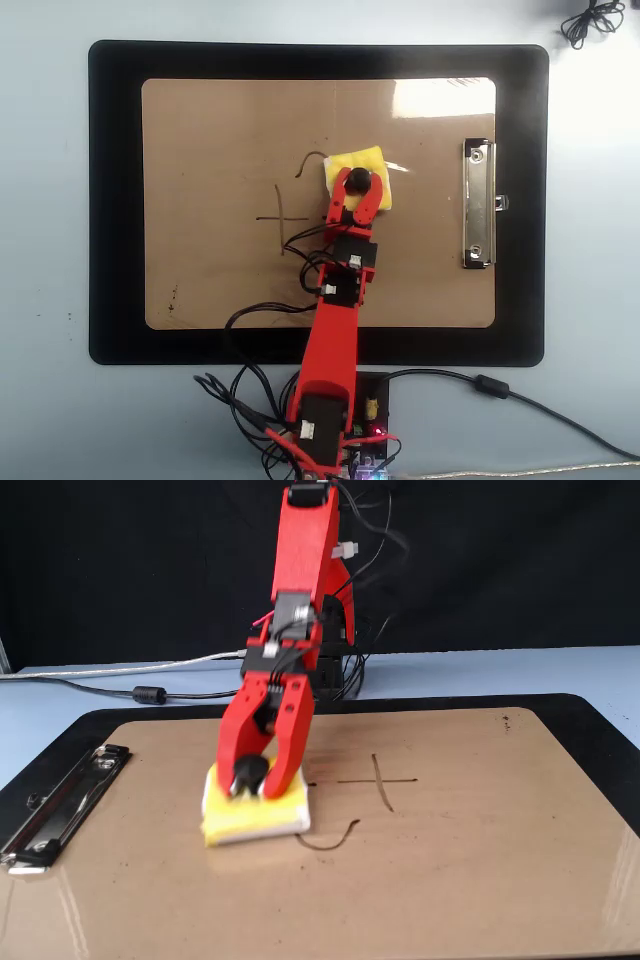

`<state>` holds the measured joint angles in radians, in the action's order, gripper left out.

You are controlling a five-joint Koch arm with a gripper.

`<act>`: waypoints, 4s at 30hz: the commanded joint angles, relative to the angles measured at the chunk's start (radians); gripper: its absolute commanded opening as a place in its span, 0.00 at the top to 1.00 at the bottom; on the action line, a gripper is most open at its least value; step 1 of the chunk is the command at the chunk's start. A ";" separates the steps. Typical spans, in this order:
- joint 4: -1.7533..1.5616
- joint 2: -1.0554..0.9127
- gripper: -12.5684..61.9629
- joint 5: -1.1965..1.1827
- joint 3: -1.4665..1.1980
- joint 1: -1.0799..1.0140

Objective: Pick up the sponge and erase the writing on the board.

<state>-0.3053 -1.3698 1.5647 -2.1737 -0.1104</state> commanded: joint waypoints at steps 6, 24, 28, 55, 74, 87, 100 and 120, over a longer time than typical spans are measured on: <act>0.233 -0.663 0.94 0.008 -0.477 0.002; 0.457 -0.646 0.94 0.011 -0.327 0.135; 0.440 -0.552 0.94 0.012 -0.278 0.261; 0.466 -0.325 0.94 0.017 -0.031 0.144; 0.600 -0.815 0.94 0.115 -0.446 0.506; 0.660 -0.430 0.94 0.117 -0.115 0.495; 0.528 -0.206 0.94 0.094 0.012 0.515; 0.468 -0.469 0.94 0.092 0.080 0.943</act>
<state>0.1871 -1.7641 1.6506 -2.1460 0.7716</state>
